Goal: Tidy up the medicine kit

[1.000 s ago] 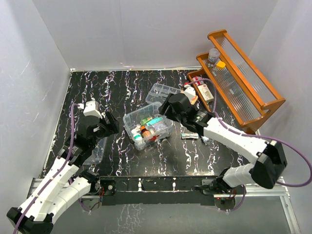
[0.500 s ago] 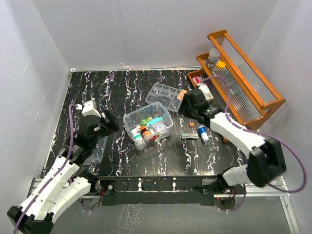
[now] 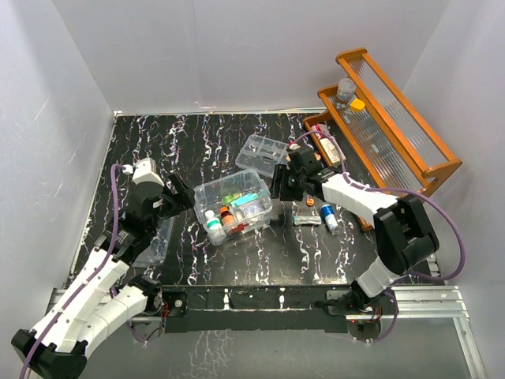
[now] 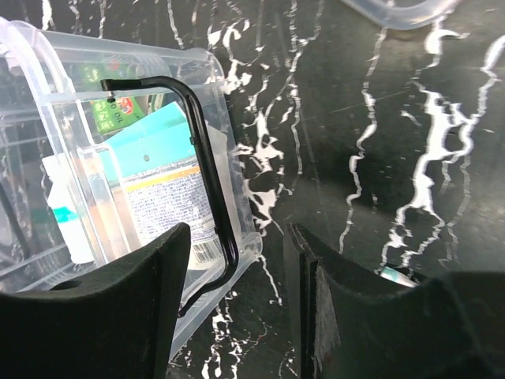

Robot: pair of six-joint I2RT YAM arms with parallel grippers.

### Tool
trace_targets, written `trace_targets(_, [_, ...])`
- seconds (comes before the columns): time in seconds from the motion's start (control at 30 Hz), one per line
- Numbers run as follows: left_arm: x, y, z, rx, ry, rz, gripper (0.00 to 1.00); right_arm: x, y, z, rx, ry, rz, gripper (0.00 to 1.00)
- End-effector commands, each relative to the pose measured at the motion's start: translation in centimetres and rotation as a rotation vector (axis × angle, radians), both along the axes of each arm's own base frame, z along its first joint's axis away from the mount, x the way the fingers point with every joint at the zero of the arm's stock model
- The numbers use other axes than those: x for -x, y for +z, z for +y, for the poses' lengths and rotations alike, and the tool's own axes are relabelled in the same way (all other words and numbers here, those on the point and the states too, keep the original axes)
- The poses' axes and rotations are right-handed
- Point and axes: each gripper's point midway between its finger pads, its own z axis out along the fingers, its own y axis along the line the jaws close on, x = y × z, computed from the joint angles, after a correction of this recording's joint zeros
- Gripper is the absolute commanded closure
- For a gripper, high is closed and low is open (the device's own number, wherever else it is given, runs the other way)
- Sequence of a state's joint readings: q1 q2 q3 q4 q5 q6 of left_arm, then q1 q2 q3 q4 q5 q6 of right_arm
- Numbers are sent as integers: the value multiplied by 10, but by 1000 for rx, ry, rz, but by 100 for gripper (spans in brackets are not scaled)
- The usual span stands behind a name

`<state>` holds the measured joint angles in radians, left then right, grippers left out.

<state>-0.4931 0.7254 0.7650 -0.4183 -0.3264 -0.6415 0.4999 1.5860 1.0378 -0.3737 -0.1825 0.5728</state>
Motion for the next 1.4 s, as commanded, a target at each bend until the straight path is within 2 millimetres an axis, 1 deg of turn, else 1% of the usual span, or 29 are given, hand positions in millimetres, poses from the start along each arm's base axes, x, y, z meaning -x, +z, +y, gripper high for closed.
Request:
trace_targets(0.0, [-6, 19, 1, 29, 29, -49, 23, 1, 20, 34, -132, 115, -50, 51])
trace_targets(0.07, [-6, 18, 2, 24, 34, -47, 23, 4, 19, 41, -129, 141, -54, 50])
trace_targets(0.13, [-6, 19, 2, 20, 33, -51, 23, 7, 24, 48, -150, 192, -62, 49])
trace_targets(0.2, [-7, 20, 2, 14, 29, -55, 23, -2, 30, 43, -113, 169, -98, 46])
trace_targets(0.3, [-8, 23, 3, 5, 25, -62, 23, -25, 44, 31, -39, 108, -181, 45])
trace_targets(0.43, [-10, 26, 6, -21, 29, -75, 23, -55, 44, 10, 71, 4, -209, 45])
trace_targets(0.5, [-11, 27, 8, -40, 34, -81, 23, -73, 45, 9, 91, -32, -247, 45])
trace_targets(0.57, [-13, 26, 10, -58, 35, -85, 23, -93, 47, 13, 101, -46, -293, 46])
trace_targets(0.6, [-14, 26, 10, -64, 36, -86, 23, -104, 36, 14, 125, -57, -286, 47])
trace_targets(0.7, [-16, 26, 10, -80, 34, -88, 23, -137, 27, 21, 156, -78, -303, 50])
trace_targets(0.77, [-18, 24, 11, -94, 32, -87, 23, -153, 21, 26, 172, -85, -315, 51])
trace_targets(0.87, [-20, 20, 11, -107, 31, -83, 23, -169, 7, 31, 194, -74, -314, 51])
trace_targets(0.97, [-21, 17, 11, -119, 28, -81, 23, -171, -11, 34, 212, -56, -281, 51])
trace_targets(1.1, [-23, 14, 11, -129, 29, -82, 23, -159, -30, 34, 215, -36, -212, 50])
trace_targets(1.23, [-26, 11, 9, -138, 22, -76, 23, -139, -42, 30, 216, -28, -128, 50])
trace_targets(1.37, [-28, 9, 8, -143, 17, -71, 23, -113, -48, 30, 190, -23, -17, 50])
